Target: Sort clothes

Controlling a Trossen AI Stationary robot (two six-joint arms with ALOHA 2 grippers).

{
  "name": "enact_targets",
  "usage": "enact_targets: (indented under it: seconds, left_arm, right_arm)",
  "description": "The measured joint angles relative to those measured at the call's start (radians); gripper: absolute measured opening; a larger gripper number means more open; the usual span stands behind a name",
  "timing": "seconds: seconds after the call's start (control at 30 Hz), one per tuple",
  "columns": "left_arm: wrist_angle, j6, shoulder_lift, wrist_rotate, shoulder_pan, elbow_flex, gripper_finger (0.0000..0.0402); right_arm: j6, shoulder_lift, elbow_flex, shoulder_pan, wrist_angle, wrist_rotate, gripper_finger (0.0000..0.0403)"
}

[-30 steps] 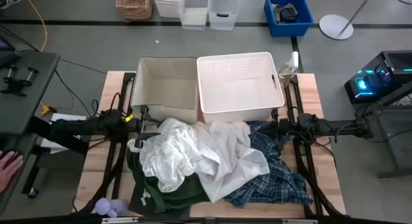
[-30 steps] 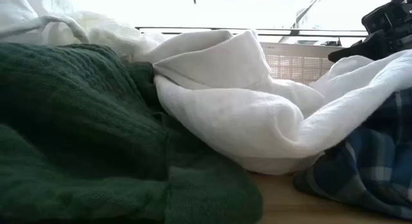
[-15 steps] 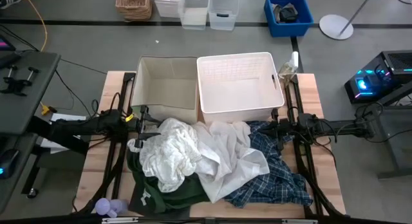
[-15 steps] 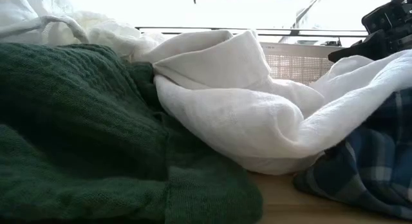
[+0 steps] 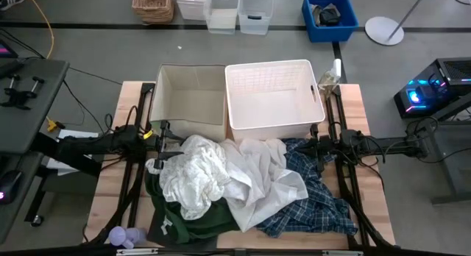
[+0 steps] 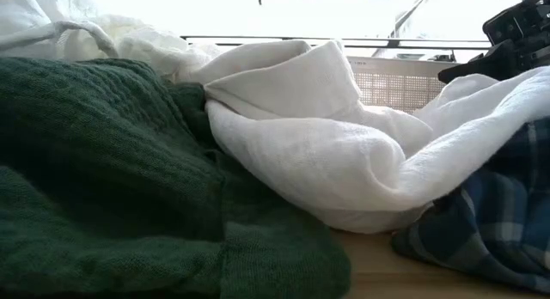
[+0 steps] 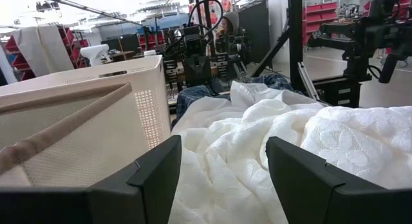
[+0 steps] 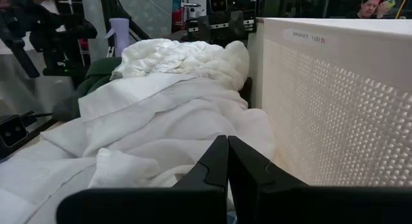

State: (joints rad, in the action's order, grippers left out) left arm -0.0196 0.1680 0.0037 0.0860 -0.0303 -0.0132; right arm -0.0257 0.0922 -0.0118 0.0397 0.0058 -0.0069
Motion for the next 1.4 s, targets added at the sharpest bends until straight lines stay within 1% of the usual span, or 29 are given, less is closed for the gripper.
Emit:
enact_targets:
  seconds: [0.53, 0.57, 0.6, 0.67, 0.7, 0.73, 0.77, 0.8, 0.83, 0.9, 1.0, 1.1, 1.17, 1.23, 1.33, 1.4]
  left_arm:
    - [-0.017, 0.002, 0.001, -0.003, 0.000, 0.001, 0.0216]
    - [-0.069, -0.008, 0.006, -0.014, -0.001, 0.001, 0.0216]
    - [-0.154, -0.080, 0.014, -0.021, -0.001, 0.001, 0.0216]
    - [-0.375, -0.325, 0.030, -0.042, 0.000, 0.001, 0.0216]
    - [-0.497, -0.413, 0.054, -0.069, 0.000, -0.002, 0.0216]
    - [-0.607, -0.470, 0.087, -0.092, 0.000, -0.005, 0.0216]
    - [-0.681, -0.499, 0.121, -0.101, 0.000, -0.007, 0.0216]
    - [-0.727, -0.506, 0.173, -0.103, 0.004, -0.024, 0.0216]
    - [-0.739, -0.495, 0.235, -0.102, 0.010, -0.060, 0.0216]
    - [-0.713, -0.456, 0.385, -0.103, 0.029, -0.156, 0.0216]
    - [-0.675, -0.380, 0.689, -0.101, 0.065, -0.343, 0.0216]
    - [-0.671, -0.336, 0.992, -0.098, 0.084, -0.578, 0.0216]
    - [-0.676, -0.407, 1.152, -0.098, 0.088, -0.744, 0.0216]
    - [-0.679, -0.538, 1.279, -0.091, 0.097, -0.895, 0.0216]
    - [-0.680, -0.713, 1.427, -0.048, 0.108, -1.092, 0.0216]
    - [-0.687, -0.736, 1.515, -0.037, 0.114, -1.202, 0.0216]
  right_arm:
    - [0.000, 0.000, 0.000, 0.000, 0.000, 0.000, 0.0000]
    - [0.000, 0.000, 0.000, 0.000, 0.000, 0.000, 0.0000]
    - [0.000, 0.000, 0.000, 0.000, 0.000, 0.000, 0.0000]
    - [0.000, 0.000, 0.000, 0.000, 0.000, 0.000, 0.0000]
    - [0.000, 0.000, 0.000, 0.000, 0.000, 0.000, 0.0000]
    - [0.000, 0.000, 0.000, 0.000, 0.000, 0.000, 0.0000]
    - [0.000, 0.000, 0.000, 0.000, 0.000, 0.000, 0.0000]
    - [0.000, 0.001, 0.000, 0.000, 0.000, 0.000, 0.0000]
    - [0.000, 0.002, 0.000, 0.000, 0.000, 0.000, 0.0000]
    - [0.000, 0.002, 0.000, 0.000, 0.000, 0.000, 0.0000]
    - [0.000, 0.002, 0.000, 0.000, 0.000, 0.000, 0.0000]
    - [0.000, 0.002, 0.000, 0.000, 0.000, 0.000, 0.0000]
    - [0.000, 0.002, 0.000, 0.000, 0.000, 0.000, 0.0000]
    - [0.000, 0.002, 0.000, 0.000, 0.000, 0.000, 0.0000]
    - [0.000, 0.002, 0.000, 0.000, 0.000, 0.000, 0.0000]
    - [0.000, 0.002, 0.000, 0.000, 0.000, 0.000, 0.0000]
